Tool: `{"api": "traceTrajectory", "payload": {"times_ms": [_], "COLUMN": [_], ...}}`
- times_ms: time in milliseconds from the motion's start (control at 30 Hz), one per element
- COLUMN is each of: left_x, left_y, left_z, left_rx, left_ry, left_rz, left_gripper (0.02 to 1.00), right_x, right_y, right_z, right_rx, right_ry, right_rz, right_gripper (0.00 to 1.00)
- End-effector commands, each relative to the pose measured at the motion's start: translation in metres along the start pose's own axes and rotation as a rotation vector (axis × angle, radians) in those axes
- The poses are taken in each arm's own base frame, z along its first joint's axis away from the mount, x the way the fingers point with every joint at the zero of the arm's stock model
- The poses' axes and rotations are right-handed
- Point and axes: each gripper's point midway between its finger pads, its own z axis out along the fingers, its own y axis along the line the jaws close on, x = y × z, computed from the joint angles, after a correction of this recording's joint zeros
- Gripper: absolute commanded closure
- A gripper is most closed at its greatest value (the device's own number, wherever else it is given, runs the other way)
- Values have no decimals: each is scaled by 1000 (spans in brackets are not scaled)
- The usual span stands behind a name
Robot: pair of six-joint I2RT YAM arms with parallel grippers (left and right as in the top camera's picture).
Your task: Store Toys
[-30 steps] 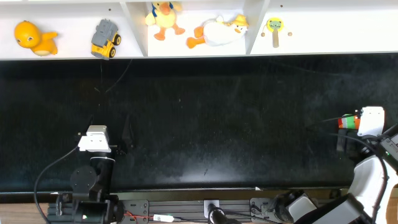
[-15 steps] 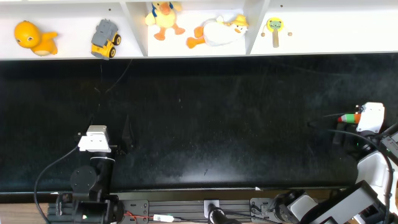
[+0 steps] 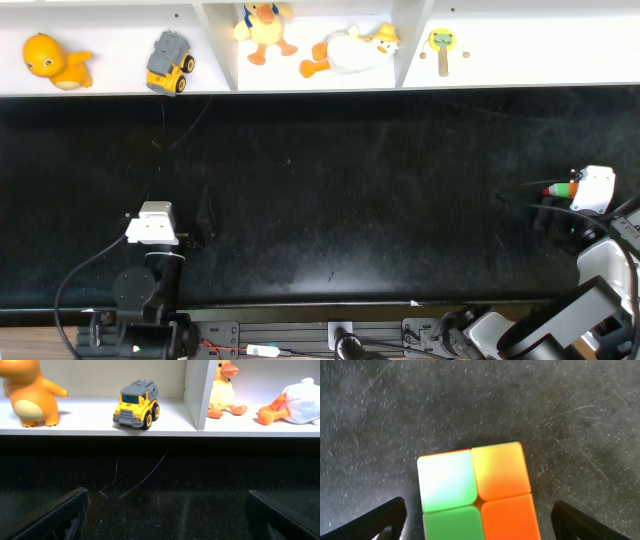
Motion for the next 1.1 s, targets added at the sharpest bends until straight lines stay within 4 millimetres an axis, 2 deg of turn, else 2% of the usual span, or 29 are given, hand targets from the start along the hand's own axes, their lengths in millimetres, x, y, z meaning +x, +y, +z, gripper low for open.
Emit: {"api": "traceTrajectory", "payload": {"times_ms": [33, 200, 300, 500, 600, 767, 967, 1100], "left_x": [-1, -1, -1, -1, -1, -1, -1, -1], "left_y": [0, 0, 0, 0, 0, 0, 0, 0], "left_z": [0, 0, 0, 0, 0, 0, 0, 0], "left_rx": [-1, -1, -1, 0, -1, -1, -1, 0], "left_ry": [-7, -7, -7, -7, -7, -7, -7, -7], "left_rz": [22, 22, 22, 22, 22, 22, 22, 22], "left_gripper": [20, 20, 20, 20, 20, 20, 20, 20], "right_x": [-3, -5, -5, -8, -15, -36, -77, -109], "right_y": [1, 0, -1, -2, -3, 1, 29, 41], "right_z": [0, 0, 0, -3, -10, -25, -40, -46], "right_rx": [-7, -3, -3, 6, 23, 46, 11, 3], "right_ry": [-19, -23, -23, -35, -58, -119, -193, -217], "right_rz": [7, 5, 5, 5, 29, 25, 11, 26], "right_gripper": [143, 327, 354, 531, 476, 500, 500, 509]}}
